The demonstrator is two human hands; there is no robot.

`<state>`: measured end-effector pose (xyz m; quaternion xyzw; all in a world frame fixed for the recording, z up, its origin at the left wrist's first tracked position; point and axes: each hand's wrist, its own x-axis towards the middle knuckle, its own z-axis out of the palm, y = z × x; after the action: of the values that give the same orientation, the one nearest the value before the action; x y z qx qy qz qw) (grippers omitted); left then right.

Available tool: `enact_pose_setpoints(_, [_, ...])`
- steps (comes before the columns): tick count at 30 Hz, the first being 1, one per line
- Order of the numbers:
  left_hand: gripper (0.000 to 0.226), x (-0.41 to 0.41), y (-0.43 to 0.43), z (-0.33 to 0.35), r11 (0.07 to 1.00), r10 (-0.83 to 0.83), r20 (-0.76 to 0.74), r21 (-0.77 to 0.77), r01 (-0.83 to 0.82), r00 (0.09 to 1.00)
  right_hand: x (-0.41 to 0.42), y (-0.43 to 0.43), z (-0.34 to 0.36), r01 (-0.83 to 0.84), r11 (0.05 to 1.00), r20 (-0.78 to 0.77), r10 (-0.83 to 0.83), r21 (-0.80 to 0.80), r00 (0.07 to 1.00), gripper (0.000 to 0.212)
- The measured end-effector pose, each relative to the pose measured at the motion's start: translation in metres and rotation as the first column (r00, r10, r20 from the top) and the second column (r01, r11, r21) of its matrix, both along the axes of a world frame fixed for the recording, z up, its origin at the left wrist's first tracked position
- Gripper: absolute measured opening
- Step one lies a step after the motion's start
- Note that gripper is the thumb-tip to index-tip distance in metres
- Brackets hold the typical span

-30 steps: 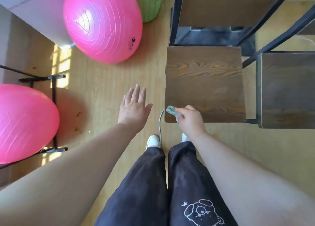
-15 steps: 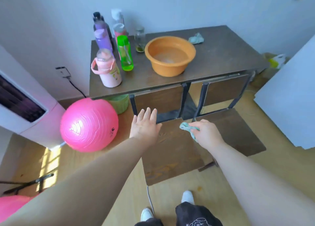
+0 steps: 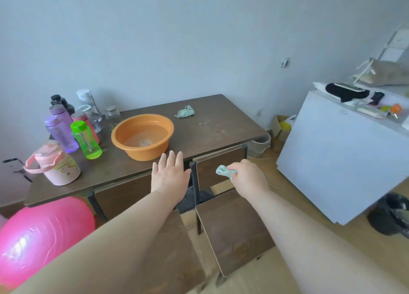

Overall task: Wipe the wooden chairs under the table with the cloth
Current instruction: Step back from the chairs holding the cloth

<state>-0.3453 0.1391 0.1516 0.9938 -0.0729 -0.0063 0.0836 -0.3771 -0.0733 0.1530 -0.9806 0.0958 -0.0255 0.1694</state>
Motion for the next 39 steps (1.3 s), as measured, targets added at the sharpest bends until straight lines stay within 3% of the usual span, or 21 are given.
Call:
enact_pose_setpoints(7, [0.062,0.007,-0.105,0.012,0.995,0.091,0.027,-0.047,-0.089,0.996,0.016,-0.101,0.011,-0.043,0.998,0.053,0.041,0.043,0.998,0.041])
enact_pose_setpoints(14, [0.062,0.028,-0.148,0.029,0.993,0.116,0.061,-0.024,-0.115,0.991,0.045,-0.148,0.026,-0.059,0.998,0.124,0.057,0.01,0.991,0.033])
enact_pose_setpoints(24, [0.062,0.091,-0.139,0.022,0.993,0.113,0.041,-0.047,-0.111,0.993,0.115,-0.143,0.02,-0.07,0.998,0.141,0.07,-0.009,0.987,0.029])
enact_pose_setpoints(39, [0.064,0.186,-0.111,-0.024,0.997,0.055,-0.075,-0.043,-0.058,0.996,0.214,-0.122,-0.025,0.103,0.976,0.077,-0.12,0.194,0.99,0.028])
